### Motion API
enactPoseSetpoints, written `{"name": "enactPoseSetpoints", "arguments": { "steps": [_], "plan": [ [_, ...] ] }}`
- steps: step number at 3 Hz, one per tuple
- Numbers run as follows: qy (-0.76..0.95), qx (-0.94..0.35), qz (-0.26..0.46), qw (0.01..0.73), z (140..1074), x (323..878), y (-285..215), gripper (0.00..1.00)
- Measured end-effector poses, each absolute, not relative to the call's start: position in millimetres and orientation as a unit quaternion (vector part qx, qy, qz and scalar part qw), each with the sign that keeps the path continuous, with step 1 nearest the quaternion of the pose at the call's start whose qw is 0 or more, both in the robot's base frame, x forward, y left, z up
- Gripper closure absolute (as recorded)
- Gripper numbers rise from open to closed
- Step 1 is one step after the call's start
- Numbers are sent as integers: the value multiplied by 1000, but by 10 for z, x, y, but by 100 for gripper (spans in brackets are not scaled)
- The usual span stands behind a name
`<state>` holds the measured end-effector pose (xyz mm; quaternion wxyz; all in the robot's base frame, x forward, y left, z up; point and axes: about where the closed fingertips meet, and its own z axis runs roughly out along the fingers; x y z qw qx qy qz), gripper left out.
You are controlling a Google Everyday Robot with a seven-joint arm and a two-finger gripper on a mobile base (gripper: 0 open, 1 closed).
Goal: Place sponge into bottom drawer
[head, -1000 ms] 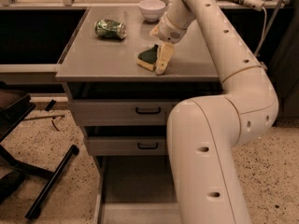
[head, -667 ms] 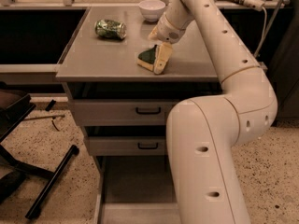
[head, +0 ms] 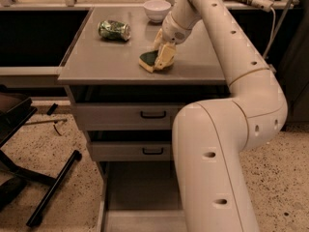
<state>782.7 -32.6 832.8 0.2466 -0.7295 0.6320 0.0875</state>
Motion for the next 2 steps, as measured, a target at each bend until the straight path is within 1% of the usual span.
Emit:
{"name": "enactPoseSetpoints", "arguments": {
  "steps": [1, 2],
  "plan": [
    [632, -729, 87, 247, 8384, 7820, -325, 88],
    [632, -720, 64, 278, 8682, 7791, -492, 100]
  ]
}}
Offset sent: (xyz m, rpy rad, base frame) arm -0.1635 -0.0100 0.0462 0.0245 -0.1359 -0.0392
